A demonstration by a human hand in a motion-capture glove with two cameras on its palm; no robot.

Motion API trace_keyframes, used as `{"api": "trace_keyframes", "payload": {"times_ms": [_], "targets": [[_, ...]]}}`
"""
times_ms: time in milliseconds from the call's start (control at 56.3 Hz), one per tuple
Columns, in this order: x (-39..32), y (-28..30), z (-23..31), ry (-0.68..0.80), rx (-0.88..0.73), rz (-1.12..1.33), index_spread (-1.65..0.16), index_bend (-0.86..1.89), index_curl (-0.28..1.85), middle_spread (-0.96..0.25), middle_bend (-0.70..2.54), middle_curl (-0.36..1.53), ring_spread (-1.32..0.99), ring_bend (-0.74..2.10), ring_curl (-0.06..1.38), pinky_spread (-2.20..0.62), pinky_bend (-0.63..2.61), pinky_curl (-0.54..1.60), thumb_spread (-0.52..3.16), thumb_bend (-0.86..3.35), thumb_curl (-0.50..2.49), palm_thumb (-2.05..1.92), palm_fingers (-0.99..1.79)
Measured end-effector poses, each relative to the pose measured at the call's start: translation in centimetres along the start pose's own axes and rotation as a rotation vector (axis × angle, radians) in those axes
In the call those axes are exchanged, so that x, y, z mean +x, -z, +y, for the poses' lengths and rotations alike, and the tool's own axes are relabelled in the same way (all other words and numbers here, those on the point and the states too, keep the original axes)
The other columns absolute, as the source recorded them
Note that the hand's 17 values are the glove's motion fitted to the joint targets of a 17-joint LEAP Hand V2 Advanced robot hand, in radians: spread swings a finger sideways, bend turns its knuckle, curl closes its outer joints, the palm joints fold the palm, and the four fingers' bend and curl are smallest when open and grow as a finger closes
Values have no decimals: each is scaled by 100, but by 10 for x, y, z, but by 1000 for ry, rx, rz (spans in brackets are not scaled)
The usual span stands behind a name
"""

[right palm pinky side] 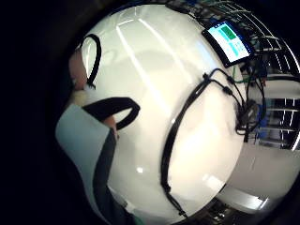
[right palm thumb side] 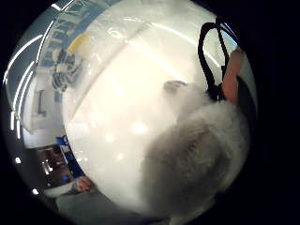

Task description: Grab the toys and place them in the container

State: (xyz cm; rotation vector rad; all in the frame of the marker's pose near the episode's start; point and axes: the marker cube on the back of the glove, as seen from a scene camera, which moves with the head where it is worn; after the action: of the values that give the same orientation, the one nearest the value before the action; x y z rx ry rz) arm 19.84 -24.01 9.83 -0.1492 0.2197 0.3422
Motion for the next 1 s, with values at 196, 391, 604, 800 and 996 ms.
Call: {"api": "trace_keyframes", "payload": {"times_ms": [196, 391, 604, 800, 996], "targets": [[-10, 97, -8, 69, 106, -150, -25, 80, 77, -32, 77, 63, -58, 79, 57, -38, 110, 45, 75, 14, 78, 61, 89], [-28, 251, -25, 135, 308, -178, -22, 85, 85, -31, 81, 72, -62, 84, 63, -39, 115, 48, 63, 12, 88, 60, 83], [-47, 269, -42, 161, 302, -130, -19, 89, 91, -31, 83, 80, -63, 86, 69, -38, 119, 50, 55, 11, 97, 59, 78], [-120, 247, -69, 236, 235, -207, -18, 90, 95, -30, 81, 86, -63, 86, 73, -37, 122, 51, 51, 9, 104, 58, 72], [-223, 235, -97, 303, 189, -119, -17, 89, 98, -31, 76, 89, -61, 84, 75, -36, 125, 52, 51, 7, 110, 56, 65]]}}
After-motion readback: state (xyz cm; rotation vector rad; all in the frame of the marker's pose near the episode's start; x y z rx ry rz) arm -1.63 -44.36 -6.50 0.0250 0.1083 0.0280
